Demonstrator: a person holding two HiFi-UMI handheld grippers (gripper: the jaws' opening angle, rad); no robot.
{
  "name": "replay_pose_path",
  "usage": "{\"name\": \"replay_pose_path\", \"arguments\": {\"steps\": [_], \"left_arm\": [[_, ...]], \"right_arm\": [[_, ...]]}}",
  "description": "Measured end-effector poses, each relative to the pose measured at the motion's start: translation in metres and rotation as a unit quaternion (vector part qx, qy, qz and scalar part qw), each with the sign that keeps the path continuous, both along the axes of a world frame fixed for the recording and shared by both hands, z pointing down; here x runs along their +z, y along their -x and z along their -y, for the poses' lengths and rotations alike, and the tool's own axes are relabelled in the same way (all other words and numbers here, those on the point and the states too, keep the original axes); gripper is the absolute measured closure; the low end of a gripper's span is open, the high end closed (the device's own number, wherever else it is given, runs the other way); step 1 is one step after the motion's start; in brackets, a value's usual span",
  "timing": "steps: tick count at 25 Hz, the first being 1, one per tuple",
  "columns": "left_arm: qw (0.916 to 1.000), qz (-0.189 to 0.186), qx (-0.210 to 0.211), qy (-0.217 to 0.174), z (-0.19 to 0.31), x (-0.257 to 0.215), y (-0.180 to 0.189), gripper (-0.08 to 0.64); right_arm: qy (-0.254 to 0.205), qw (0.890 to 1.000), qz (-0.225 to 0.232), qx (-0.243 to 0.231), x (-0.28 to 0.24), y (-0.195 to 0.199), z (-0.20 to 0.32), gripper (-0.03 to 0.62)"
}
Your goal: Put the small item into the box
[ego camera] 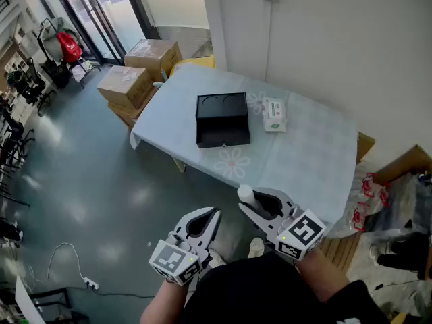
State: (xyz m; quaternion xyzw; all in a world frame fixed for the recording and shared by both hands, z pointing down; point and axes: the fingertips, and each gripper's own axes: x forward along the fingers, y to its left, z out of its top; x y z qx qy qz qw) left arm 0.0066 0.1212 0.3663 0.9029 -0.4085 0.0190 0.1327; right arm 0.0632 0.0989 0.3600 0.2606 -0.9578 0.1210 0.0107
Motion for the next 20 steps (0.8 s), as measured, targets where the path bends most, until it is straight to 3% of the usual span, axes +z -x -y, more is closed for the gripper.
{"name": "replay_pose_path", "arguments": {"steps": [20], "left_arm": [[0.9999, -0.011, 0.002, 0.002, -0.003, 0.003, 0.031, 0.552]], "right_arm": [[-0.002, 1.000, -0.009, 0.006, -0.001, 0.031, -0.002, 0.451]]}}
